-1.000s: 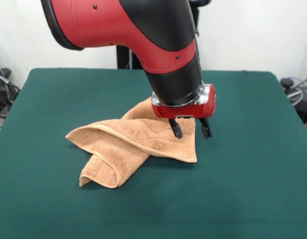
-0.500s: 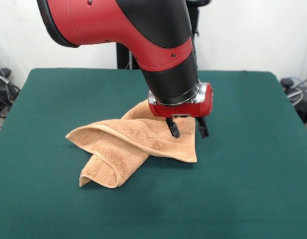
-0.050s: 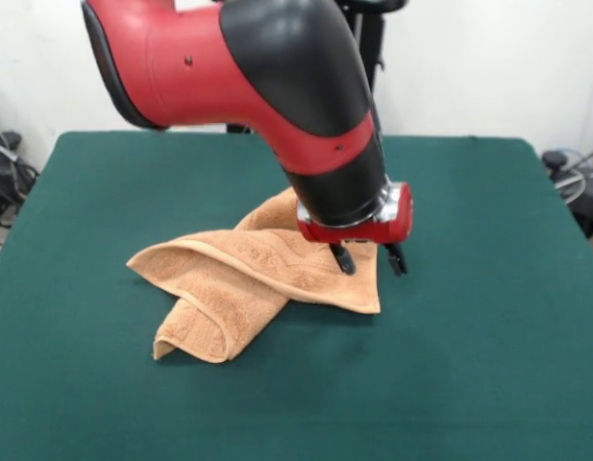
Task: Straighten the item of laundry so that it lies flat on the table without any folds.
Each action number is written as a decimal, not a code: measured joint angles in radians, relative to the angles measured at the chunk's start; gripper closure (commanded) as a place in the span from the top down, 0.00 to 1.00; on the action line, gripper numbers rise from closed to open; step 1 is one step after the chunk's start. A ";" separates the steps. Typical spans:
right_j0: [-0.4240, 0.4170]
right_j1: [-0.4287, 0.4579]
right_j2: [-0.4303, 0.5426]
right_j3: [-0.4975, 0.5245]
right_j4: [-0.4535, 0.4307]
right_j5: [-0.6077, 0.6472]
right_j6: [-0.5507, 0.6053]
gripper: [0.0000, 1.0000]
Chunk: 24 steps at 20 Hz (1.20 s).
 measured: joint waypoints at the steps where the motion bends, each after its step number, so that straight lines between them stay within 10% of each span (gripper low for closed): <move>1: 0.000 0.007 0.000 0.000 0.000 0.000 0.000 1.00; 24: -0.002 0.032 0.000 0.035 0.000 -0.052 0.000 1.00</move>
